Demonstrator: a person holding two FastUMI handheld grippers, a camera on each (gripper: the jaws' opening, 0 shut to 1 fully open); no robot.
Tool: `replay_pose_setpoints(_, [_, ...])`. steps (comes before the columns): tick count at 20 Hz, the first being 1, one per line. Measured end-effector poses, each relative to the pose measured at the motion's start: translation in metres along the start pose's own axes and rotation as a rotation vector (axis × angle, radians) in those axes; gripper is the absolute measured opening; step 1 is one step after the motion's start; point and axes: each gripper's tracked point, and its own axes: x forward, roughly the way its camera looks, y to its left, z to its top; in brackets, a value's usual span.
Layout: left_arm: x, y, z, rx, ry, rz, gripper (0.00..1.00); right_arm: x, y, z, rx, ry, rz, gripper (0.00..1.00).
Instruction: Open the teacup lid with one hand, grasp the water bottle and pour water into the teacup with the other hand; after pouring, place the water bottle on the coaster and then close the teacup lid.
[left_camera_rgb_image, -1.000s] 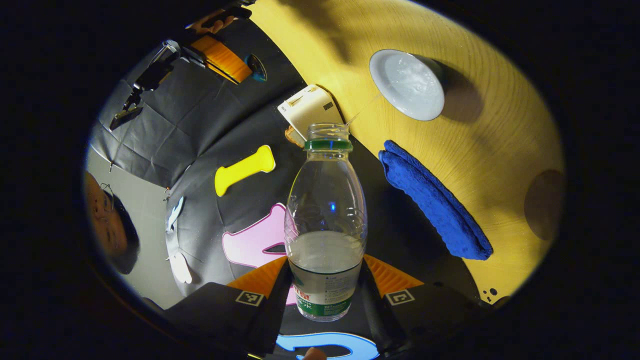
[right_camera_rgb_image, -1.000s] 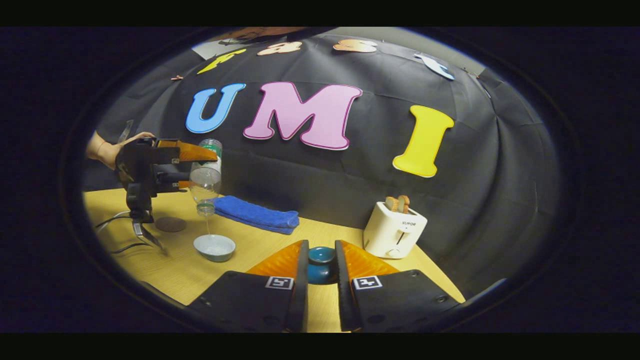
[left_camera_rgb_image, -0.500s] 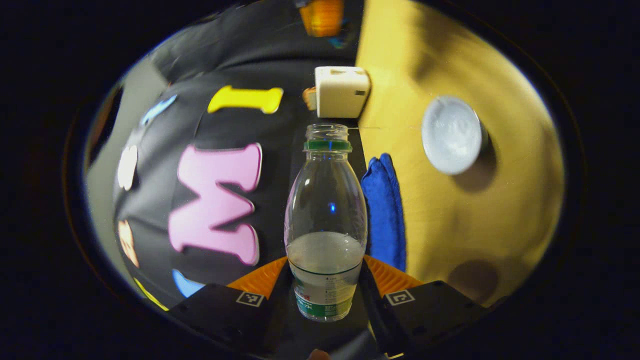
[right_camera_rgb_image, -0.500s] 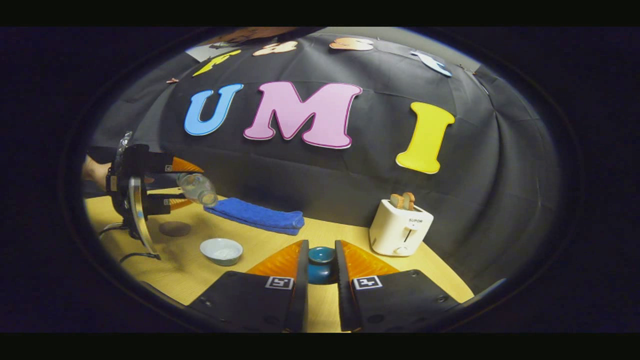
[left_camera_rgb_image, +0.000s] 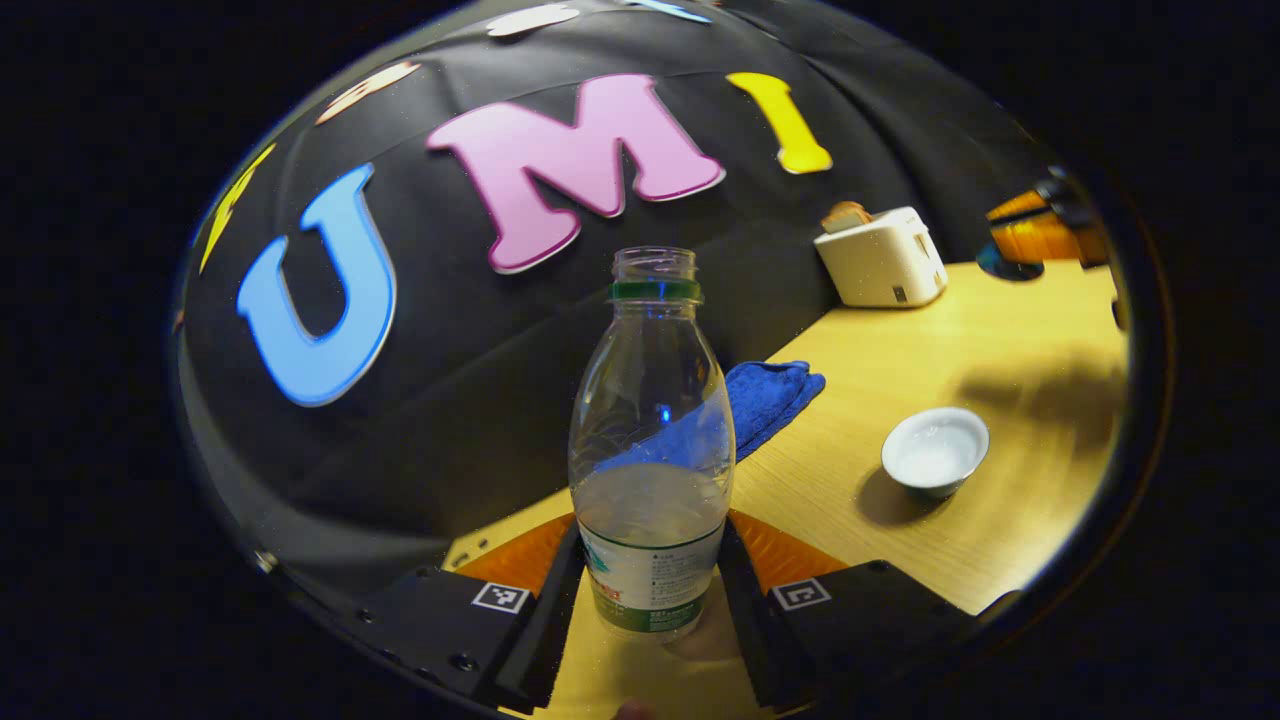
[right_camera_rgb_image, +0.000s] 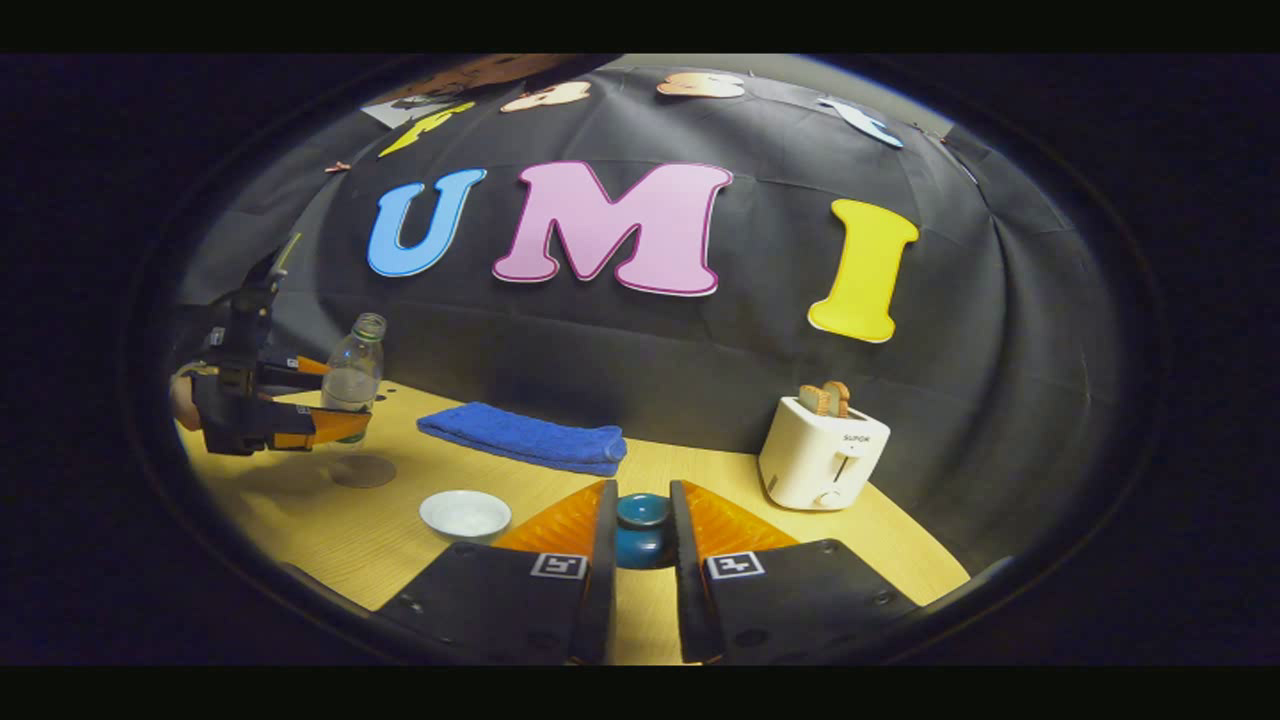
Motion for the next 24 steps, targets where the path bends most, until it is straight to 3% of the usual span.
replay_pose_setpoints(2, [-0.004, 0.000, -0.005, -0.138, -0.006, -0.013, 0.73, 0.003, 0.005, 0.001, 0.001, -0.001, 0.007, 0.24])
replay_pose_setpoints(3, [-0.003, 0.000, -0.003, -0.215, -0.014, -0.018, 0.73, 0.003, 0.008, 0.002, -0.001, -0.001, 0.009, 0.34])
replay_pose_setpoints(6, [0.005, 0.005, -0.005, -0.430, -0.037, -0.022, 0.73, 0.007, 0.015, 0.002, 0.001, 0.000, 0.016, 0.29])
replay_pose_setpoints(8, [0.008, 0.012, -0.012, -0.493, -0.045, -0.003, 0.73, 0.008, 0.020, 0.003, 0.001, 0.001, 0.018, 0.26])
replay_pose_setpoints(12, [0.014, 0.011, -0.017, -0.494, -0.048, 0.001, 0.73, 0.011, 0.027, 0.003, 0.000, 0.004, 0.022, 0.24])
replay_pose_setpoints(14, [0.016, 0.009, -0.018, -0.467, -0.048, 0.002, 0.73, 0.014, 0.030, 0.003, 0.001, 0.004, 0.023, 0.29])
replay_pose_setpoints(15, [0.017, 0.011, -0.019, -0.453, -0.046, 0.005, 0.79, 0.015, 0.032, 0.004, 0.003, 0.004, 0.024, 0.29])
replay_pose_setpoints(16, [0.017, 0.010, -0.022, -0.440, -0.039, 0.002, 0.74, 0.017, 0.034, 0.005, 0.005, 0.004, 0.025, 0.34])
replay_pose_setpoints(19, [0.020, 0.010, -0.023, -0.436, -0.028, -0.008, 0.79, 0.019, 0.038, 0.002, 0.010, 0.009, 0.031, 0.29])
replay_pose_setpoints(20, [0.019, 0.008, -0.028, -0.440, -0.021, -0.010, 0.80, 0.020, 0.040, 0.002, 0.013, 0.010, 0.032, 0.34])
replay_pose_setpoints(23, [0.019, 0.003, -0.033, -0.462, 0.002, -0.026, 0.88, 0.023, 0.044, 0.002, 0.018, 0.012, 0.040, 0.24])
replay_pose_setpoints(24, [0.017, -0.002, -0.035, -0.466, 0.004, -0.038, 0.91, 0.025, 0.048, 0.001, 0.020, 0.013, 0.044, 0.34])
